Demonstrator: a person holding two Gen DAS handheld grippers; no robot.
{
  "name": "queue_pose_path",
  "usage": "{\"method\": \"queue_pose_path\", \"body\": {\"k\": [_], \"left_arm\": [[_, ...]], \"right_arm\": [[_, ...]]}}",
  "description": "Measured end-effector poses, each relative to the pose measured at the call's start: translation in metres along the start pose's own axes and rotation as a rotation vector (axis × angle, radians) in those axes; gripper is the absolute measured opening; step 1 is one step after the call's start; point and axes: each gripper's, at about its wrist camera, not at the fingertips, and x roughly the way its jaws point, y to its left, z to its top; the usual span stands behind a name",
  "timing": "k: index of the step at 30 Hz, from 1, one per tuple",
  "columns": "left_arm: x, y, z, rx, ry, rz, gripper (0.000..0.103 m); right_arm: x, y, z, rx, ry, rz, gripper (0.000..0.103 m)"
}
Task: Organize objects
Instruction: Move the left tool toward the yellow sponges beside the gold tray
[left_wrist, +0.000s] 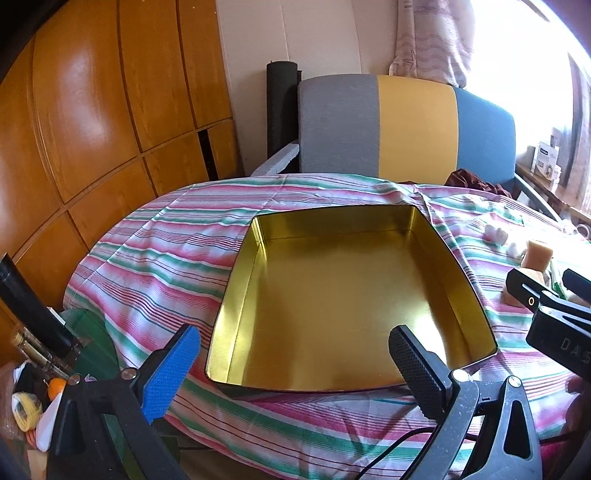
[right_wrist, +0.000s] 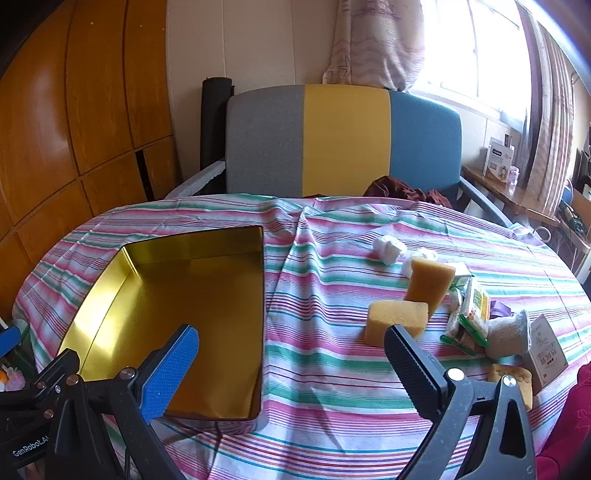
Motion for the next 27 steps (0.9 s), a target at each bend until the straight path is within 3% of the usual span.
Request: {"method": "queue_pose_path", "body": {"k": [8, 14, 17, 19, 27], "left_arm": [[0.004, -0.015, 0.005, 0.032, 0.007, -0.03, 0.103], [0.011, -0.03, 0.013, 0.038, 0.037, -0.108, 0.103], [0.013, -0.039, 0.018, 0.041, 0.048, -0.208, 0.103], [0.013, -0.046, 0.021, 0.041, 0.048, -0.314, 0.103], [0.018, -0.088, 0.045, 0.054, 0.083, -0.492, 0.103]], "right_arm": [[0.003, -0.026, 0.001, 0.035, 0.009, -0.038, 0.103], [0.003, -0.067, 0.004, 0.09, 0.023, -0.101, 0.103], [0.003, -0.097, 0.005, 0.131, 0.032, -0.143, 0.103], [0.002, -0.12, 0.006, 0.16, 0.038, -0.178, 0.103], [-0.006, -0.22, 0.012, 0.296, 0.049, -0.268, 0.103]]}}
